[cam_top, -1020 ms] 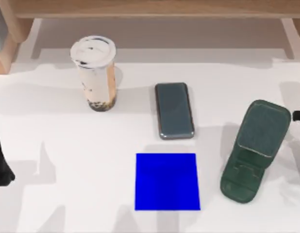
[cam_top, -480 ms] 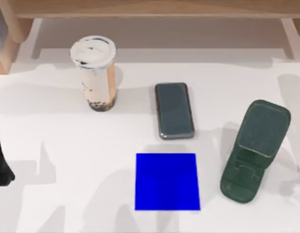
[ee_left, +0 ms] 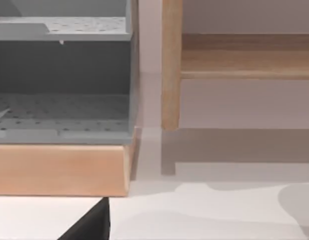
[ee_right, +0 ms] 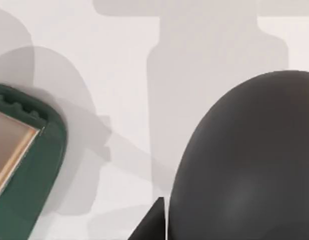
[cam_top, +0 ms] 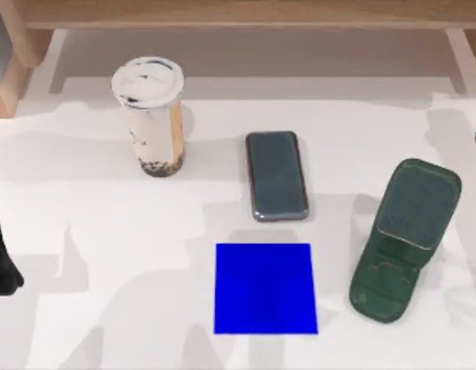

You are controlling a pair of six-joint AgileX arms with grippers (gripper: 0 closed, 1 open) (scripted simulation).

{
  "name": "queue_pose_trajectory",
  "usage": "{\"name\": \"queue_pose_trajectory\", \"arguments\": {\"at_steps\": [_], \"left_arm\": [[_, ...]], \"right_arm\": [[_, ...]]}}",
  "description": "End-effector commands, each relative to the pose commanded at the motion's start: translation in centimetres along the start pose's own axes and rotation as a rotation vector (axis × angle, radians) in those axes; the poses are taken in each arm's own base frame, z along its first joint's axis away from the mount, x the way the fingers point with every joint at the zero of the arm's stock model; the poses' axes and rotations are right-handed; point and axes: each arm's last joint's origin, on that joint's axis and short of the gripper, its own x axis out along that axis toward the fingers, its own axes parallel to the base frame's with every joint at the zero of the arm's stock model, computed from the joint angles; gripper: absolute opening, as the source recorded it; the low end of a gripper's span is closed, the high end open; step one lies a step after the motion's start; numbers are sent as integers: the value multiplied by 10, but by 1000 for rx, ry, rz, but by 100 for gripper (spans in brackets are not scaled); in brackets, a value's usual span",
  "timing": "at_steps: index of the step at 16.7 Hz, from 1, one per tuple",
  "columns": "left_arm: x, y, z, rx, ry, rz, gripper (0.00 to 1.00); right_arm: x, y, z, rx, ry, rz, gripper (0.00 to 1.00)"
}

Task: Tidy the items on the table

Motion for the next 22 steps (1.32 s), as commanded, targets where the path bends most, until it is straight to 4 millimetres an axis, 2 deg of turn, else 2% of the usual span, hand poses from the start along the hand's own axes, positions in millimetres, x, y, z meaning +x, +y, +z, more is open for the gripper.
{"name": "queue_pose_trajectory", "arguments": {"at_steps": [5,8,11,13,16,19,22], "left_arm": [[0,0,0,0,0,0,100],[0,0,0,0,0,0,100],[0,0,0,0,0,0,100],[0,0,0,0,0,0,100],[0,0,0,0,0,0,100],[0,0,0,0,0,0,100],[0,0,0,0,0,0,100]], "right_arm": [[-40,42,22,-456,-201,-3,0],[-58,80,29,-815,-303,-21,0],[-64,124,30,-1212,-367,-45,0],[-61,155,26,-1487,-384,-57,0],[-42,201,14,-1900,-362,-59,0],[-13,240,-4,-2291,-300,-32,0],[20,268,-25,-2634,-210,30,0]]}}
